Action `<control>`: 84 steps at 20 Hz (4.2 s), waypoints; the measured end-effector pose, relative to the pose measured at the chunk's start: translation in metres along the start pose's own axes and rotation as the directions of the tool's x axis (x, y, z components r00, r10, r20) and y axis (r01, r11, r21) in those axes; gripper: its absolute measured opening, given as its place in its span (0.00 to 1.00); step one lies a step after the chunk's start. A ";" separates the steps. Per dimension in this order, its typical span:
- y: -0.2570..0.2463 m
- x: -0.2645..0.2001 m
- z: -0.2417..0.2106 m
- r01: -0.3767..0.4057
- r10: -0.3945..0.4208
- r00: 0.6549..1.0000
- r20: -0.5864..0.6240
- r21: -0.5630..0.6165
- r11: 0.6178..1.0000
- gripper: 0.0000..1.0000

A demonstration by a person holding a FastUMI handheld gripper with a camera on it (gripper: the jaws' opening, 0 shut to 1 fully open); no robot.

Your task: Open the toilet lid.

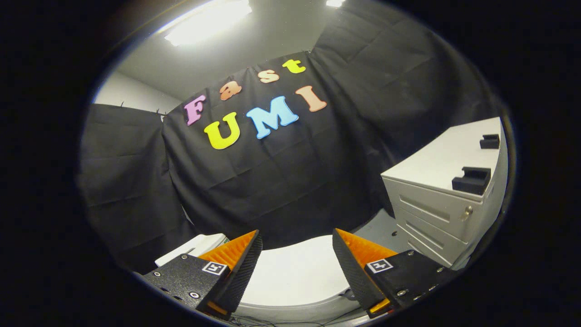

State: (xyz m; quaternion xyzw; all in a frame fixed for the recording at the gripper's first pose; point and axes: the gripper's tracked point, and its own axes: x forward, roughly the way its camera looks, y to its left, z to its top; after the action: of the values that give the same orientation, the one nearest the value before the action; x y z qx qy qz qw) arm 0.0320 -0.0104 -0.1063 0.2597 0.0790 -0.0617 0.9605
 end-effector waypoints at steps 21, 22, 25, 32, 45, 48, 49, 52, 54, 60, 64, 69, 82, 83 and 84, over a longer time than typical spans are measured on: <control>-0.109 0.010 -0.120 0.322 -0.263 0.946 -0.190 0.464 0.825 0.95; -0.115 0.010 -0.129 0.338 -0.271 0.941 -0.205 0.483 0.808 0.95; -0.125 0.010 -0.154 0.382 -0.286 0.923 -0.258 0.528 0.758 0.95; -0.124 0.020 -0.184 0.390 -0.234 0.917 -0.323 0.597 0.701 0.74; -0.130 0.026 -0.179 0.408 -0.225 0.911 -0.346 0.673 0.616 0.00; -0.126 0.027 -0.169 0.423 -0.235 0.902 -0.361 0.636 0.645 0.00; -0.124 0.028 -0.165 0.424 -0.240 0.901 -0.361 0.626 0.654 0.00; -0.116 0.029 -0.150 0.422 -0.234 0.902 -0.363 0.627 0.655 0.00; -0.109 0.030 -0.141 0.417 -0.232 0.903 -0.361 0.613 0.671 0.00; -0.083 0.032 -0.107 0.374 -0.214 0.922 -0.322 0.607 0.701 0.00; -0.069 0.034 -0.092 0.352 -0.202 0.931 -0.303 0.602 0.717 0.00; -0.039 0.034 -0.066 0.299 -0.158 0.947 -0.281 0.587 0.752 0.00; 0.033 0.037 -0.020 0.186 -0.081 0.971 -0.225 0.497 0.848 0.00; 0.034 0.037 -0.021 0.187 -0.081 0.969 -0.232 0.485 0.854 0.00; 0.036 0.038 -0.020 0.184 -0.078 0.970 -0.232 0.478 0.859 0.00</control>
State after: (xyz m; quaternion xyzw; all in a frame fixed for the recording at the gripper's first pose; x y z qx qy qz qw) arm 0.0722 0.0275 -0.1124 0.4965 0.1764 -0.1184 0.8416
